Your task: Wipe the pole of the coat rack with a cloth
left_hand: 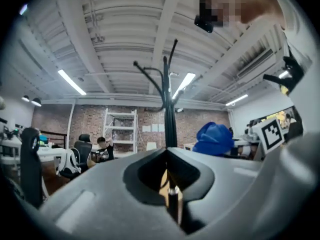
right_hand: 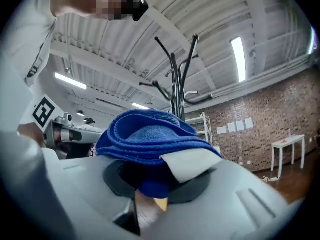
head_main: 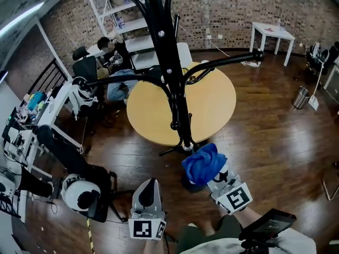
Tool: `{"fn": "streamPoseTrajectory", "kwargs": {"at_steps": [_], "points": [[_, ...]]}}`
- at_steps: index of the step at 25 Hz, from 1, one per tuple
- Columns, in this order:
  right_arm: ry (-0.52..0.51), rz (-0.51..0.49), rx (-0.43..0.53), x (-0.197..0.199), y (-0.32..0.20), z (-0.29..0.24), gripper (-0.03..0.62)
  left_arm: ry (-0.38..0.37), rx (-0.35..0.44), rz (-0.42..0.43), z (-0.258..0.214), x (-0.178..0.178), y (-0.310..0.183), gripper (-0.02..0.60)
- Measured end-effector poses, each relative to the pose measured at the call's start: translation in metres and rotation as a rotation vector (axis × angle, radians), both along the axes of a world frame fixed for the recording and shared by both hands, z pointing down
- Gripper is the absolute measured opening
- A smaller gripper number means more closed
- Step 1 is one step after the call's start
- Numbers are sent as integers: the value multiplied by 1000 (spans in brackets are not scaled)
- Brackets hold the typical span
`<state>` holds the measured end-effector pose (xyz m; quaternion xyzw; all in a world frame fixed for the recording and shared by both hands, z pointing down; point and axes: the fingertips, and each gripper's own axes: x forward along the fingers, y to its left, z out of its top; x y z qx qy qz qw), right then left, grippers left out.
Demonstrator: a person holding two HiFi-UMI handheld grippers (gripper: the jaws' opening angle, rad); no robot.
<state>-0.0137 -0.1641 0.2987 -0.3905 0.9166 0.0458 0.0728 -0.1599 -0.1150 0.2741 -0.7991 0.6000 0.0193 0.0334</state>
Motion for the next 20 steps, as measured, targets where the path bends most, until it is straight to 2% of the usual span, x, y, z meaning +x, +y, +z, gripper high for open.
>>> {"fn": "streamPoseTrajectory", "kwargs": {"at_steps": [3, 6, 9, 13, 20], "points": [[-26, 23, -26, 21, 30, -73, 98, -10, 48, 31, -72, 1, 20, 2], [-40, 13, 2, 23, 52, -108, 98, 2, 57, 59, -96, 4, 34, 2], [-31, -10, 33, 30, 81, -126, 100, -18, 66, 50, -107, 22, 58, 2], [-6, -17, 48, 60, 125, -142, 98, -44, 85, 46, -119, 59, 106, 2], [-11, -26, 21, 104, 192, -140, 98, -6, 67, 48, -112, 97, 170, 2]]}}
